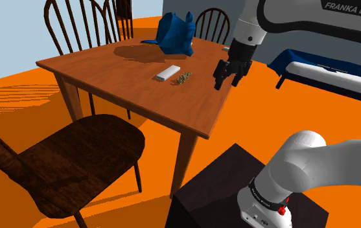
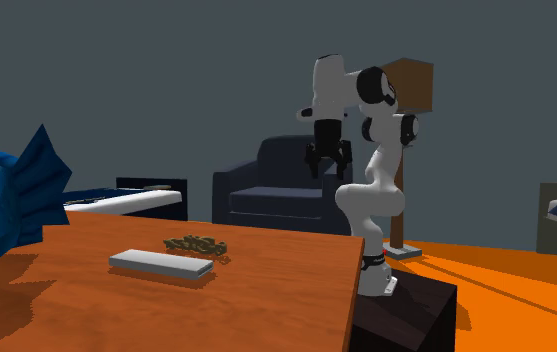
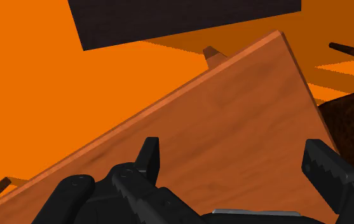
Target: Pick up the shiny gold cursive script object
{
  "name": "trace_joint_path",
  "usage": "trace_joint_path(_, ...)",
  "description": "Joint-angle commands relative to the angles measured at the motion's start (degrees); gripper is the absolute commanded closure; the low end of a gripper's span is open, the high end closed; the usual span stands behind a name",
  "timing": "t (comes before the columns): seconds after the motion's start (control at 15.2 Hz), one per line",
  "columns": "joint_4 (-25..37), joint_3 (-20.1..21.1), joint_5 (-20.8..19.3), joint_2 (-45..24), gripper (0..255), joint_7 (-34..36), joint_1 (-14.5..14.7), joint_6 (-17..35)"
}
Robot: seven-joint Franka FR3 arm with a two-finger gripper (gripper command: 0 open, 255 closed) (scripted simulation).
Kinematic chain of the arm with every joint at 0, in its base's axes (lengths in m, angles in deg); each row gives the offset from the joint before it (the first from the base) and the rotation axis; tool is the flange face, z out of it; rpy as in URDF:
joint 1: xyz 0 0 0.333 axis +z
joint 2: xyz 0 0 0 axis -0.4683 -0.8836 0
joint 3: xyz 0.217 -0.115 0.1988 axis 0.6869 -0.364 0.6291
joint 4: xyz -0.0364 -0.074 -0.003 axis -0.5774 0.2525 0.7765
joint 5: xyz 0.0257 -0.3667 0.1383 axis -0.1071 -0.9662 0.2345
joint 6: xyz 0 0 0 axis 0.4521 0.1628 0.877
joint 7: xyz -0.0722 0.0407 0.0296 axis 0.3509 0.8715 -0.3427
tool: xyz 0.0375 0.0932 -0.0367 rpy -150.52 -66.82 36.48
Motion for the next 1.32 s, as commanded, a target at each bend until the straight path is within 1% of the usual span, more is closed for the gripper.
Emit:
trace_joint_path(0.0, 0.00, 0.00, 0.00, 0.00, 0, 0.00, 0.00, 0.00)
trace_joint_path(0.33, 4.28, 1.73, 0.34, -10.92, 0, 6.70, -2.77, 6.93)
trace_joint_path(0.59, 8.93, 2.67, -0.05, -19.67, 0, 12.08, -4.91, 11.22)
trace_joint_path(0.92, 16.08, 3.17, -1.16, -30.41, 0, 18.77, -7.34, 14.96)
trace_joint_path(1.25, 24.55, 2.85, -2.61, -40.82, 0, 25.23, -9.30, 16.98)
